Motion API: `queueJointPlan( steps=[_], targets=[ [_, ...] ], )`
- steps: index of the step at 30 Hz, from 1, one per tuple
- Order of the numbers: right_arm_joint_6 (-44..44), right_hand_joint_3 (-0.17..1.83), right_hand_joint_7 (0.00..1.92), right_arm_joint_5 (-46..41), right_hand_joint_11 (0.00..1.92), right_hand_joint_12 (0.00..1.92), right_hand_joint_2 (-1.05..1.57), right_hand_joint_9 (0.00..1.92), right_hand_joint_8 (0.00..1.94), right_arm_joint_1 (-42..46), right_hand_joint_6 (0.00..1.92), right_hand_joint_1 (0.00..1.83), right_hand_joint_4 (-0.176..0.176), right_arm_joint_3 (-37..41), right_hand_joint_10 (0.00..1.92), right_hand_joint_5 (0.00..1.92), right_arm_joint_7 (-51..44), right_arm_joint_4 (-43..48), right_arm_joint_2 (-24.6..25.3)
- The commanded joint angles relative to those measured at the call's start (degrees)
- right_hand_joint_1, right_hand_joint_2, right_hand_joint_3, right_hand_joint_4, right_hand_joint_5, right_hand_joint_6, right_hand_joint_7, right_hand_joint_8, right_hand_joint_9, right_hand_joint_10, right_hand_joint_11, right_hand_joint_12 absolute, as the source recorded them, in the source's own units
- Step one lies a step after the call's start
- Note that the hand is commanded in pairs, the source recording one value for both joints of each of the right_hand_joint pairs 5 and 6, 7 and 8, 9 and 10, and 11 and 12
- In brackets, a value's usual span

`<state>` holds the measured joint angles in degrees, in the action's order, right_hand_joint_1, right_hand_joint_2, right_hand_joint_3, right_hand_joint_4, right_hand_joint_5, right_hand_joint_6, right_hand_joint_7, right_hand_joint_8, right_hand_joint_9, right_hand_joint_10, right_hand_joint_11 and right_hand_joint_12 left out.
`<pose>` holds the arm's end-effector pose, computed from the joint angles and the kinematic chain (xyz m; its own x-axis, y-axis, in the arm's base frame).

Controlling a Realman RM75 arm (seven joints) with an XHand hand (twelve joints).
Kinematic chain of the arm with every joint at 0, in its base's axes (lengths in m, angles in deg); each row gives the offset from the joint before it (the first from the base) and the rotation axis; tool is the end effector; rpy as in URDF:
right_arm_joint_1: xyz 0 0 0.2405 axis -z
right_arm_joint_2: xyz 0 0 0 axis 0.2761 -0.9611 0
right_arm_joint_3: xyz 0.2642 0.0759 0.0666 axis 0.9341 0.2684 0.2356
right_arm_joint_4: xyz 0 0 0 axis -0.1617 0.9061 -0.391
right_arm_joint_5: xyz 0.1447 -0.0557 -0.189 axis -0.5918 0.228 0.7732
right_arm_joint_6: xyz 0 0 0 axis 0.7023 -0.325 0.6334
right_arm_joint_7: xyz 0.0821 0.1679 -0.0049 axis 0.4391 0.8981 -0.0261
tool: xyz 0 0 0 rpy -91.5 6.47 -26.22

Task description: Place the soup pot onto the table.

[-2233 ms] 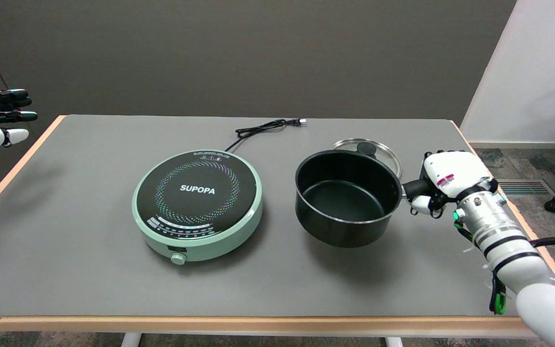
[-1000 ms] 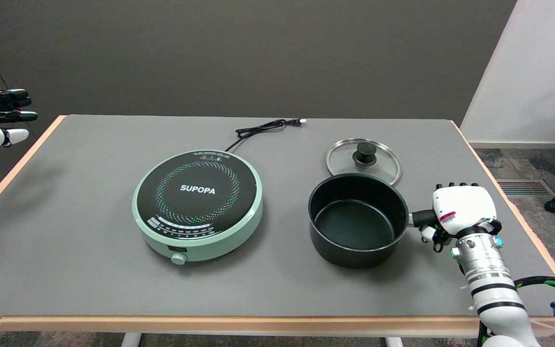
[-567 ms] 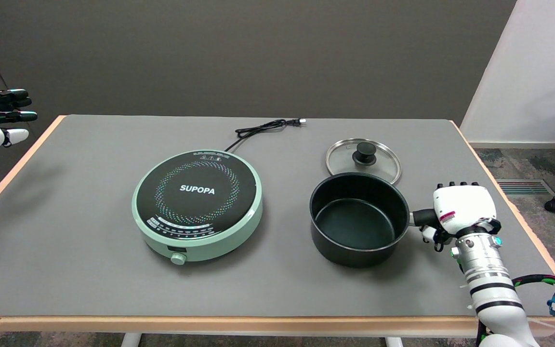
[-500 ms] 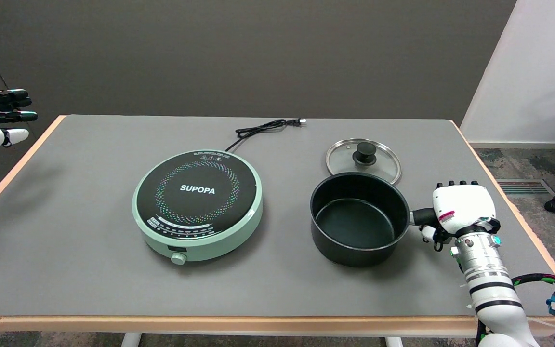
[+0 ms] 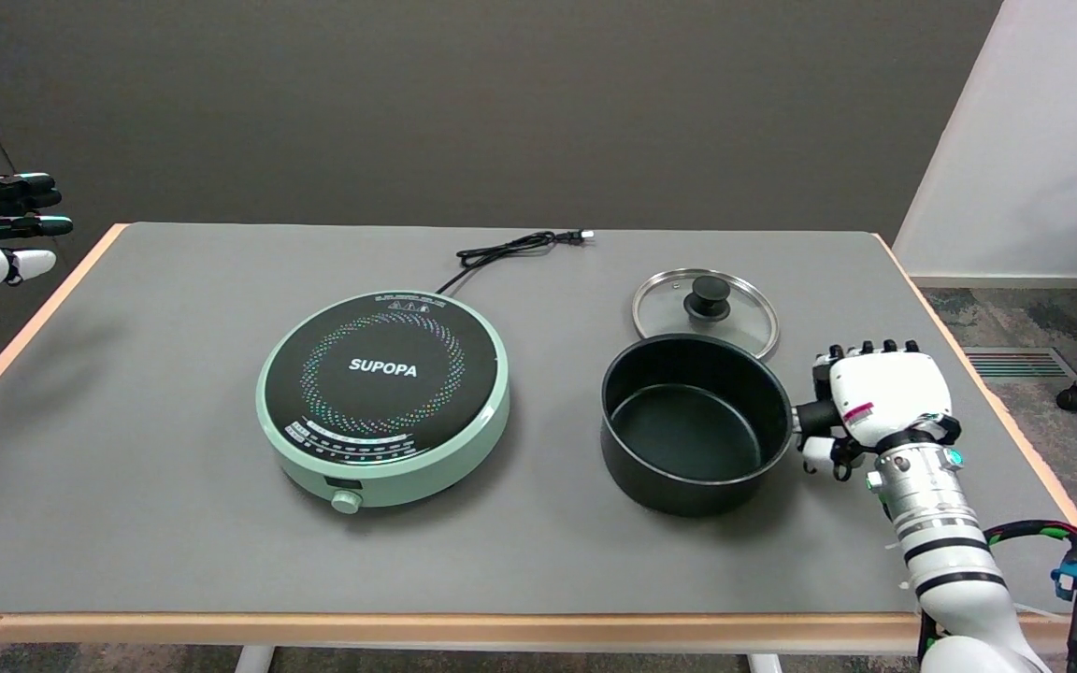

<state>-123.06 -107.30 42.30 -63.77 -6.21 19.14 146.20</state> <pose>-0.3177 -0.2750 0.4215 0.9512 -0.0176 -0.3081 0.2871 0.4164 0.8626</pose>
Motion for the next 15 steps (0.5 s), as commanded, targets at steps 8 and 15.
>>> queueJointPlan(
  steps=[8, 15],
  targets=[
    [3.27, 1.13, 0.42, 0.06, 0.42, 0.42, -0.37, 0.42, 0.42, 0.5, 0.42, 1.05, 0.027, 2.94, 0.42, 0.42, 0.06, 4.05, 0.12],
    [4.15, 1.2, 0.38, 0.14, 0.38, 0.38, -0.55, 0.38, 0.38, 2.82, 0.38, 1.09, 0.025, 5.7, 0.38, 0.38, 0.06, 12.15, -0.11]
  ],
)
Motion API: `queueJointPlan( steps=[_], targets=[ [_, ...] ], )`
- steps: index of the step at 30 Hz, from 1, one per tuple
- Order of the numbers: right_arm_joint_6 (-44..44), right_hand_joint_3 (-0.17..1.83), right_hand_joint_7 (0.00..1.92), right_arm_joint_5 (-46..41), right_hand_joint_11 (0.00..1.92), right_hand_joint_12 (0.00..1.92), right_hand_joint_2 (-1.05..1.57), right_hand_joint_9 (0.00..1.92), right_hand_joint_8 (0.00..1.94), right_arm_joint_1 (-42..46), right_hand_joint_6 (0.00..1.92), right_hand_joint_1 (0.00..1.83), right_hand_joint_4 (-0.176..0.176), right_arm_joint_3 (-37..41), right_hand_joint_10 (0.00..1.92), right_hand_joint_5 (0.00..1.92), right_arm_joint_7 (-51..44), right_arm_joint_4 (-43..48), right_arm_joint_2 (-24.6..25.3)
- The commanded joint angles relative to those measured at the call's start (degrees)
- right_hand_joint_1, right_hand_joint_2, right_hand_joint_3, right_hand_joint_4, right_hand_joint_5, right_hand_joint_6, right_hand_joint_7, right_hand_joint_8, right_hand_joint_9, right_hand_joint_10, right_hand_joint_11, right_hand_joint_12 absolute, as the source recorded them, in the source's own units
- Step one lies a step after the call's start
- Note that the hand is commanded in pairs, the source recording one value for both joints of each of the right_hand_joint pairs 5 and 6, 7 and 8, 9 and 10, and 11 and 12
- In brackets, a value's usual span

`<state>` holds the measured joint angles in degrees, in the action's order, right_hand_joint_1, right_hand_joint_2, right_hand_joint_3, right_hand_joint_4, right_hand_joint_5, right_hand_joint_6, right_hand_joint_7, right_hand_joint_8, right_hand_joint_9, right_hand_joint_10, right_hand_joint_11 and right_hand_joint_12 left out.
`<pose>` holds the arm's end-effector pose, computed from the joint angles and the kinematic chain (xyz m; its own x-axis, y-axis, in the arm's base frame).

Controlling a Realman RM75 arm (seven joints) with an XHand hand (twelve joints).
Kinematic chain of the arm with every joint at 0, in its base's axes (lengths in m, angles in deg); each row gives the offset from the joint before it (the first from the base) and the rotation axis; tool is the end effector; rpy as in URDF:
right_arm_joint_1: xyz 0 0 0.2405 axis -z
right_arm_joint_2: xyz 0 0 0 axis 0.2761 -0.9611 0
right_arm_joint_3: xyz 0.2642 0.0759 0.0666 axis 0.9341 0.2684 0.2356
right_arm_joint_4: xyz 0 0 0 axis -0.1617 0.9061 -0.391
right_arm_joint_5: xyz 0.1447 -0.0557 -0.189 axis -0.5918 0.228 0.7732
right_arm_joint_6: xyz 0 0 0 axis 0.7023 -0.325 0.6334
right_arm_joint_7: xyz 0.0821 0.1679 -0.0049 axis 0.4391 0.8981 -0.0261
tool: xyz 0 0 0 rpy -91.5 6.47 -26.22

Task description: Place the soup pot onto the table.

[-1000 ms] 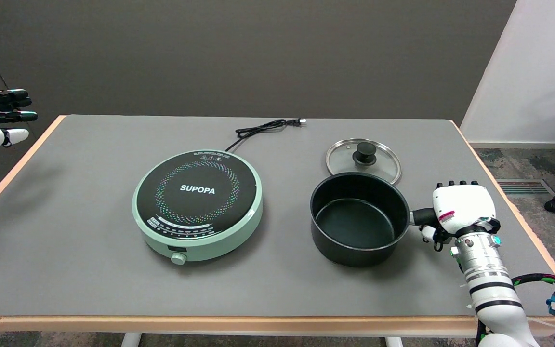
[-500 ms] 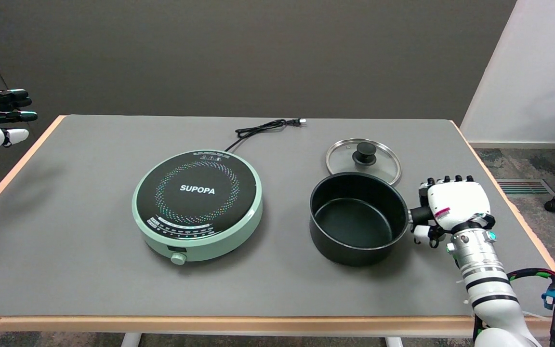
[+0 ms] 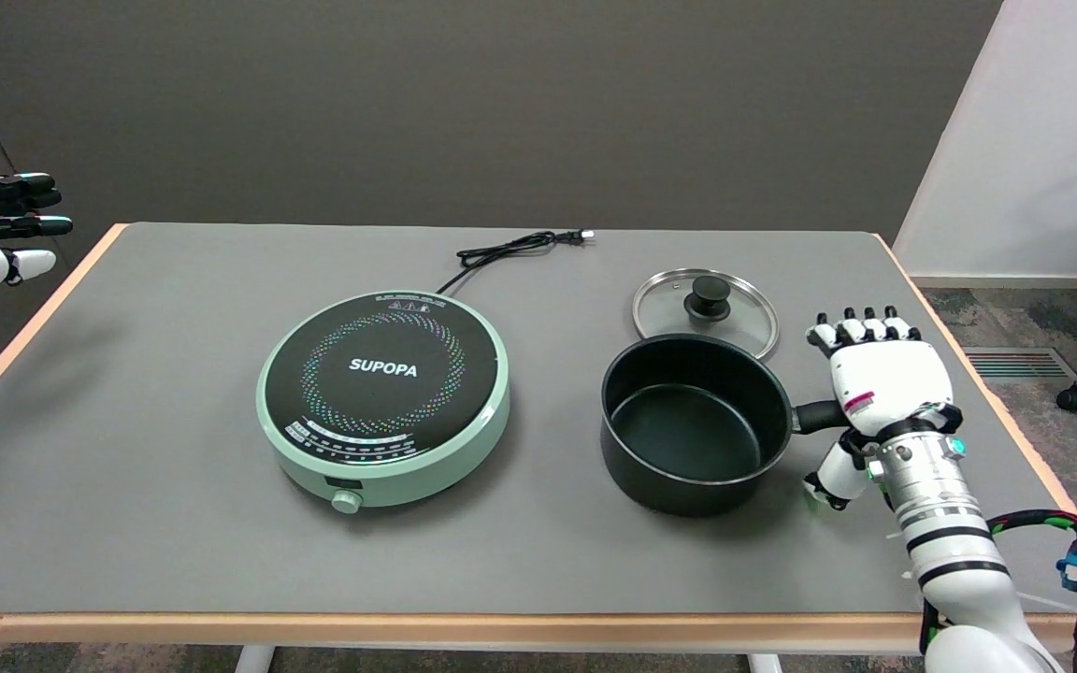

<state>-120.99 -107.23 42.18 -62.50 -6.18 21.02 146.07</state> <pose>-0.3066 -0.2802 0.4221 0.9517 -0.0018 -0.3070 0.2810 0.4079 0.8687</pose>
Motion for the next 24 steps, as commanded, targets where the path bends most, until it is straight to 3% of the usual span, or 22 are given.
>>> queueJointPlan(
  steps=[1, 6, 11, 16, 24],
  targets=[
    [2.09, 1.2, 0.36, 0.36, 0.36, 0.36, -0.56, 0.36, 0.36, 3.11, 0.36, 1.09, 0.024, 4.98, 0.36, 0.36, 0.03, 11.73, 0.01],
    [1.25, 1.2, 0.32, 4.49, 0.32, 0.32, -0.58, 0.32, 0.32, 2.02, 0.32, 1.08, 0.032, 6.24, 0.32, 0.32, 0.24, 14.39, -0.2],
    [1.01, 1.2, 0.21, 4.17, 0.21, 0.21, -0.59, 0.21, 0.21, -2.4, 0.21, 1.06, 0.095, 6.24, 0.21, 0.21, 3.58, 13.7, -0.17],
    [1.38, 1.14, 0.14, 2.64, 0.14, 0.14, -0.59, 0.14, 0.14, -5.61, 0.14, 1.07, 0.125, 6.1, 0.14, 0.14, 5.86, 13.67, 0.03],
    [-0.17, 1.18, 0.1, 1.98, 0.1, 0.1, -0.56, 0.1, 0.1, -8.71, 0.1, 1.04, 0.149, 6.88, 0.1, 0.1, 24.91, 13.35, -0.95]
  ],
)
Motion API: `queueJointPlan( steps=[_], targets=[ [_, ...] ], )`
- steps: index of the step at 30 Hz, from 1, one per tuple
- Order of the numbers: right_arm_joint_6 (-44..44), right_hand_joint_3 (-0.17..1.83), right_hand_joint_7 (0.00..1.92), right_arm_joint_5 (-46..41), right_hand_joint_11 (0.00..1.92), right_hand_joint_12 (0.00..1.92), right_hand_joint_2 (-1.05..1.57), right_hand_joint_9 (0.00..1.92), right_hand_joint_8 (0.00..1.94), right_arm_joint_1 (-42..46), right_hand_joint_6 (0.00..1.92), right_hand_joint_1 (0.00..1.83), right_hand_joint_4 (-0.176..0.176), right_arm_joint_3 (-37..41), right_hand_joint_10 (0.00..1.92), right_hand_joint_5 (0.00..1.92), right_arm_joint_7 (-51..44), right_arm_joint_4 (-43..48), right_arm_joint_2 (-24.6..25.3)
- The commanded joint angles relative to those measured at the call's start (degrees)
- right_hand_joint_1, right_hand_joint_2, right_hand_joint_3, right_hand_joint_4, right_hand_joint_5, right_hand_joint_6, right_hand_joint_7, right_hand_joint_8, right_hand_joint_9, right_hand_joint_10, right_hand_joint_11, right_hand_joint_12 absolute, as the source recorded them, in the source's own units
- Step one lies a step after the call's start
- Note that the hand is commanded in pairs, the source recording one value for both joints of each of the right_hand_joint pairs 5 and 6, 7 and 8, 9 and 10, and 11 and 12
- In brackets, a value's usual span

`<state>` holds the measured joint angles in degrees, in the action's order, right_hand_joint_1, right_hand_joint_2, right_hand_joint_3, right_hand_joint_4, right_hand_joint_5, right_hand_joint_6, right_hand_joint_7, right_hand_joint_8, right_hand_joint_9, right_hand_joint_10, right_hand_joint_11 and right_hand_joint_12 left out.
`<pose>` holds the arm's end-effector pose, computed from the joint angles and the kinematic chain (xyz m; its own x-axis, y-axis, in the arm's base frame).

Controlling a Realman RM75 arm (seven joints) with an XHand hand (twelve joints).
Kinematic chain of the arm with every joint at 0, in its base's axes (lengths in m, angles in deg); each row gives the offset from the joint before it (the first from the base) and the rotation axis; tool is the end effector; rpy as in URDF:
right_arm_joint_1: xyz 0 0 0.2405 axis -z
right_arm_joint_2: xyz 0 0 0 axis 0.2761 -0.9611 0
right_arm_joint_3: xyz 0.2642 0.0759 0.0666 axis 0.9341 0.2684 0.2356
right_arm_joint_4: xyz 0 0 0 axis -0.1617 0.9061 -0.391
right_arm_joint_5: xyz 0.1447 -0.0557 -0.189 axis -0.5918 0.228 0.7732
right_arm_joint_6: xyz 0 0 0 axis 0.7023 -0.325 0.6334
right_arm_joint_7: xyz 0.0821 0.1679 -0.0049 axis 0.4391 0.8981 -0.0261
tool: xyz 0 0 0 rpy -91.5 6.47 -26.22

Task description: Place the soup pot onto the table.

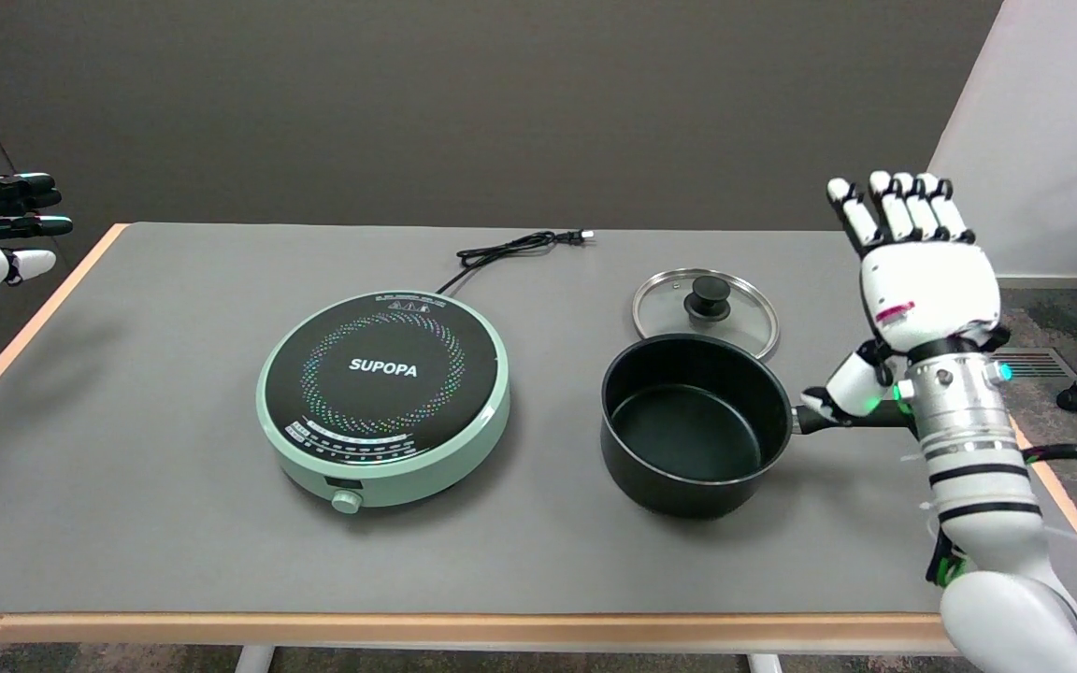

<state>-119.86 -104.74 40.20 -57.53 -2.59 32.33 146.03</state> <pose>-0.2086 -0.2951 0.4182 0.9179 0.2477 -0.3099 0.1800 0.4360 0.8818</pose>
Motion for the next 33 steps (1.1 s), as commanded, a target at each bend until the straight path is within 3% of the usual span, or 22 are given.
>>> queueJointPlan(
  steps=[1, 2, 6, 10, 17, 33],
  targets=[
    [-1.21, 1.16, 0.1, -0.64, 0.1, 0.1, -0.54, 0.1, 0.1, -7.08, 0.1, 1.04, 0.151, 1.99, 0.1, 0.1, 21.88, 1.89, -0.83],
    [-0.99, 1.05, 0.09, -0.79, 0.09, 0.09, -0.49, 0.09, 0.09, -7.61, 0.09, 1.03, 0.154, 2.07, 0.09, 0.09, 22.36, 1.66, -0.83],
    [-0.8, 0.93, 0.08, -1.2, 0.08, 0.08, -0.4, 0.08, 0.08, -8.78, 0.08, 1.01, 0.152, 2.24, 0.08, 0.08, 23.87, 1.24, -1.22],
    [1.03, 0.83, 0.09, -1.21, 0.09, 0.09, -0.29, 0.09, 0.09, -9.87, 0.09, 0.97, 0.147, 3.22, 0.09, 0.09, 31.55, 0.78, -1.69],
    [5.83, 0.54, 0.15, -4.94, 0.15, 0.15, -0.07, 0.15, 0.15, -11.59, 0.15, 0.86, 0.098, 7.18, 0.15, 0.15, 45.74, -0.64, -2.74],
    [7.9, 0.46, 0.15, -2.17, 0.15, 0.15, 0.02, 0.15, 0.15, -10.65, 0.15, 0.85, 0.056, 18.27, 0.15, 0.15, 65.31, -5.87, -5.22]
  ],
)
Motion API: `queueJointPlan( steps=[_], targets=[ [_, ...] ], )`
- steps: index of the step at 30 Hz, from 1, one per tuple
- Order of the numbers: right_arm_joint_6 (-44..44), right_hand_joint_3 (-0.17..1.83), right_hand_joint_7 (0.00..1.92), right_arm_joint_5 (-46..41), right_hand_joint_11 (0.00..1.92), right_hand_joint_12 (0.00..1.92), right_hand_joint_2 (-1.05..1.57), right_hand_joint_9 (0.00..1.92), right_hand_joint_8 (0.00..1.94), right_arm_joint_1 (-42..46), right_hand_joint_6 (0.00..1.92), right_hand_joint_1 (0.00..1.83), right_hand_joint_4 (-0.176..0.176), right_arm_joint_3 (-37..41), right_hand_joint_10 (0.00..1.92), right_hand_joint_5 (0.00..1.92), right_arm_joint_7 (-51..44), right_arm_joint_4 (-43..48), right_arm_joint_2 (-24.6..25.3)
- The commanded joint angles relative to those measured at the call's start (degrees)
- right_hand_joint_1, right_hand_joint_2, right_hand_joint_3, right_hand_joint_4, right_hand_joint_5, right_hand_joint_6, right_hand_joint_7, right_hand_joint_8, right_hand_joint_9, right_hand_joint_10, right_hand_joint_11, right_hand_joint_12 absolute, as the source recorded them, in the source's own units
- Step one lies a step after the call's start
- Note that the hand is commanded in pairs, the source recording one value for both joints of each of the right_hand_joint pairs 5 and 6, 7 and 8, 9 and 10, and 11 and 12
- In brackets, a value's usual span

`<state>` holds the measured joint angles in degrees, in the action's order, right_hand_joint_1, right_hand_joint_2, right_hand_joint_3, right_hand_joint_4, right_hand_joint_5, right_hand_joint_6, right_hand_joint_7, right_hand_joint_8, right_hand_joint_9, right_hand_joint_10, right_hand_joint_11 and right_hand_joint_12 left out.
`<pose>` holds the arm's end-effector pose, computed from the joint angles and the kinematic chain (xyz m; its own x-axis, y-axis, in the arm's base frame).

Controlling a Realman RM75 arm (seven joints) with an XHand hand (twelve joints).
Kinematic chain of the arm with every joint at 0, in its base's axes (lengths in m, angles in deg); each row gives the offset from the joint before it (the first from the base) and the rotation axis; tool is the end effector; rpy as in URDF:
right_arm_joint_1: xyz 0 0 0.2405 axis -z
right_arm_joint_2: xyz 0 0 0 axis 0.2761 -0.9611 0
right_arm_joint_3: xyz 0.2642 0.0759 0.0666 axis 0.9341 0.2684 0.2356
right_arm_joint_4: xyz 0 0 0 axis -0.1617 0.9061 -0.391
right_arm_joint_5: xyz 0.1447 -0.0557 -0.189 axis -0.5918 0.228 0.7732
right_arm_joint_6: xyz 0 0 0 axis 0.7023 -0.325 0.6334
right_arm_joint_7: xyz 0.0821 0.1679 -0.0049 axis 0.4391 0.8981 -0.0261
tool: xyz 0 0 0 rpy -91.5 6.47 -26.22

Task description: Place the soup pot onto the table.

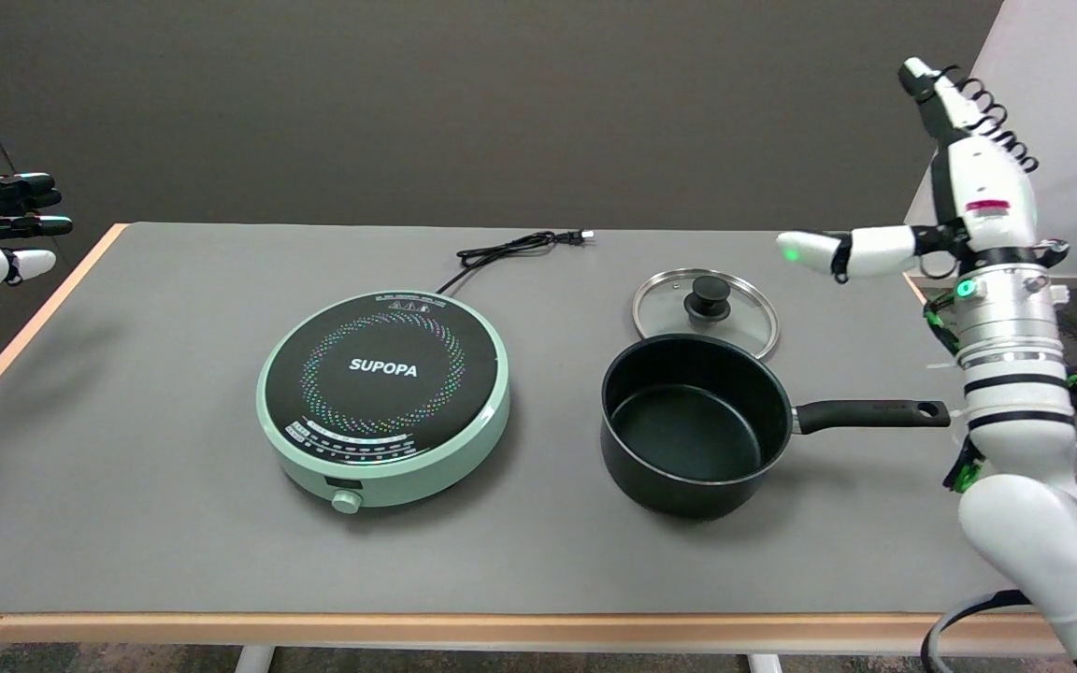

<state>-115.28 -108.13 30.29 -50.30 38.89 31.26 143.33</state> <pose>-0.1447 -0.3229 0.4645 0.7347 0.6045 0.3078 -0.4828 0.1472 0.8633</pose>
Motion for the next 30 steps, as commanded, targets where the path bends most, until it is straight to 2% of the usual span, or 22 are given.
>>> queueJointPlan(
  steps=[1, 7, 16, 21, 30],
  targets=[
    [3.33, 0.47, 0.15, 1.95, 0.15, 0.15, 0.02, 0.15, 0.15, -0.73, 0.15, 0.85, 0.056, 11.95, 0.15, 0.15, 25.45, -5.46, -2.53],
    [4.48, 0.48, 0.15, 2.1, 0.15, 0.15, 0.01, 0.15, 0.15, -0.8, 0.15, 0.86, 0.056, 12.9, 0.15, 0.15, 33.87, -8.98, -2.61],
    [3.98, 0.54, 0.15, 2.26, 0.15, 0.15, 0.0, 0.15, 0.15, -0.65, 0.15, 0.86, 0.087, 13.47, 0.15, 0.15, 37.5, -10.01, -3.17],
    [3.49, 0.54, 0.15, 2.11, 0.15, 0.15, 0.0, 0.15, 0.15, -0.65, 0.15, 0.86, 0.1, 12.92, 0.15, 0.15, 37.03, -6.91, -2.33],
    [4.21, 0.5, 0.15, 1.7, 0.15, 0.15, 0.02, 0.15, 0.15, -3.0, 0.15, 0.88, 0.095, 10.98, 0.15, 0.15, 36.79, 2.42, 1.51]
  ],
)
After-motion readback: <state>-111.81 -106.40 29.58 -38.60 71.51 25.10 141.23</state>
